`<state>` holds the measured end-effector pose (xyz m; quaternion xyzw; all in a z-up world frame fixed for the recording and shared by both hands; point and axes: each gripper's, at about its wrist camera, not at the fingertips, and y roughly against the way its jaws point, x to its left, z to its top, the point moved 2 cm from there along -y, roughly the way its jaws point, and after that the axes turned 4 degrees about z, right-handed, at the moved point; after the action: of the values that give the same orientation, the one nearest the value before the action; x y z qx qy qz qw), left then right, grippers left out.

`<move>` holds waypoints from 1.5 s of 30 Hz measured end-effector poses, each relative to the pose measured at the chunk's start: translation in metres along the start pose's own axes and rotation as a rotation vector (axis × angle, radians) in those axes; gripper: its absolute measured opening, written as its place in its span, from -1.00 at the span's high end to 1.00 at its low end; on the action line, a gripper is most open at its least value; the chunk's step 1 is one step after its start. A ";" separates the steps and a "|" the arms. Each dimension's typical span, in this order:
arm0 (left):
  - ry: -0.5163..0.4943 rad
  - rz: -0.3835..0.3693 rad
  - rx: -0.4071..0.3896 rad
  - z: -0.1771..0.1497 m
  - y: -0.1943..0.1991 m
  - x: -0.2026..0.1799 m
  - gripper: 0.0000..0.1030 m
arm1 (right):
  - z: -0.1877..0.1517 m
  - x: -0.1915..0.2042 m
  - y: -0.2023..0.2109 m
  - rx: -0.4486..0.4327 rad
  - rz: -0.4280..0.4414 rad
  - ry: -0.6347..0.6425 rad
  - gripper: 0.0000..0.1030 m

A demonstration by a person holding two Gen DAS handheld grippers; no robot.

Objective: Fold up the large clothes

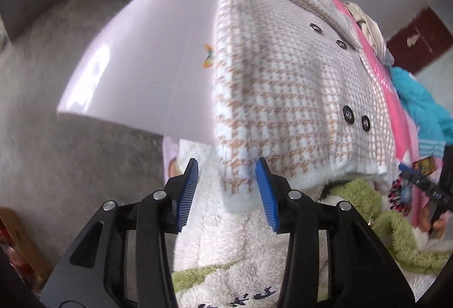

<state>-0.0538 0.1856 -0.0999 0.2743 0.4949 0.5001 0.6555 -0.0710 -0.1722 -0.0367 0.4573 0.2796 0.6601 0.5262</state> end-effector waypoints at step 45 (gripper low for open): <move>0.094 -0.157 -0.177 0.249 -0.032 -0.040 0.77 | 0.235 -0.098 -0.042 -0.342 0.338 -0.427 0.82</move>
<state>0.1879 0.1706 -0.0228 0.1520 0.4993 0.5011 0.6903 0.1612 -0.2791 -0.0027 0.5304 -0.0322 0.6648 0.5251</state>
